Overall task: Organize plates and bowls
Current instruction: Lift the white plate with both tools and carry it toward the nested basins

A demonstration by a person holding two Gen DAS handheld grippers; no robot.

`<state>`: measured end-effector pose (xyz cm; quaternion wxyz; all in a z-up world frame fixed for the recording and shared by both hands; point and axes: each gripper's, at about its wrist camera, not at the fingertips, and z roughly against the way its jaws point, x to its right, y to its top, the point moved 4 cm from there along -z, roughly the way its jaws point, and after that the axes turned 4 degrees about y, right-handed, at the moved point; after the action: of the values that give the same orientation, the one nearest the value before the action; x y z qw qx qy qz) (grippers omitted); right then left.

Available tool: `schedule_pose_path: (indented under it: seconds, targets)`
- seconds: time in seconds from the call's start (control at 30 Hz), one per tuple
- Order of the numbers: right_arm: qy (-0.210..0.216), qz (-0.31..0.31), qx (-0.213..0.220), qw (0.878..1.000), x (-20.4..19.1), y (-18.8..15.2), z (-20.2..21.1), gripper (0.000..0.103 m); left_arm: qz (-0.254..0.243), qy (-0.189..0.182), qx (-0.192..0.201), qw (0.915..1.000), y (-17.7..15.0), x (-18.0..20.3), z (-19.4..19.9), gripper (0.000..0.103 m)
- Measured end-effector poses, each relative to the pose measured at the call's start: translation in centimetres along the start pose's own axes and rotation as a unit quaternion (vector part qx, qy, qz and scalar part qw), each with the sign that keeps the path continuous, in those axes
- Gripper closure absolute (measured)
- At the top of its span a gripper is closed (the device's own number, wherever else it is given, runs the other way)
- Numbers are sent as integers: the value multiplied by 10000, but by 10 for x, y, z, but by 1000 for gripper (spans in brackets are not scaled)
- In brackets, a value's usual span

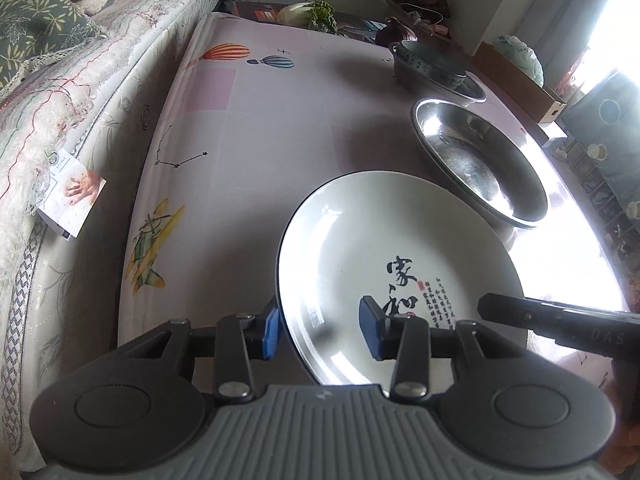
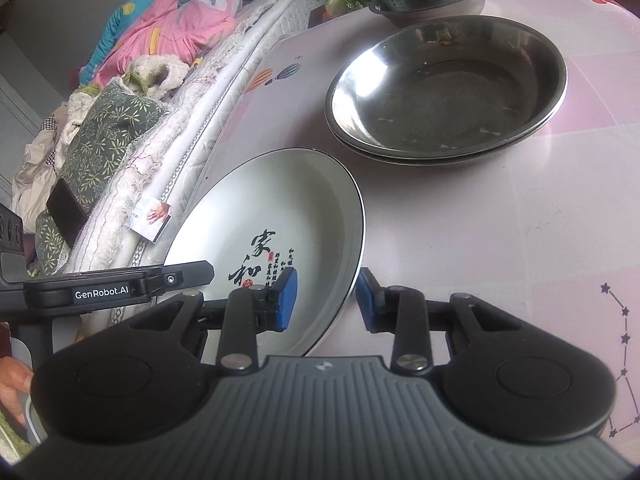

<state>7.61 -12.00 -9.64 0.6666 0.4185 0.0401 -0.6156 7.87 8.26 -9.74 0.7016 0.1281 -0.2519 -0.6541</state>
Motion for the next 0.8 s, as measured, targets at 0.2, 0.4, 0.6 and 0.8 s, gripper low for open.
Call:
schedule_pose_path:
  seconds: [0.2, 0.4, 0.6, 0.8]
  targets:
    - [-183, -171, 116, 9996, 21, -15, 29, 71, -124, -364, -104, 9992, -14, 27, 1, 61]
    - [-393, -473, 322, 9976, 49, -26, 59, 71, -468, -700, -241, 9962, -22, 61, -3, 61]
    - [-616, -727, 578, 9938, 79, -32, 86, 72, -654, -1198, -380, 9899, -29, 86, -9, 61]
    - [-953, -561, 811, 9906, 94, -34, 101, 81, -789, -1466, -367, 9854, -31, 98, -16, 64]
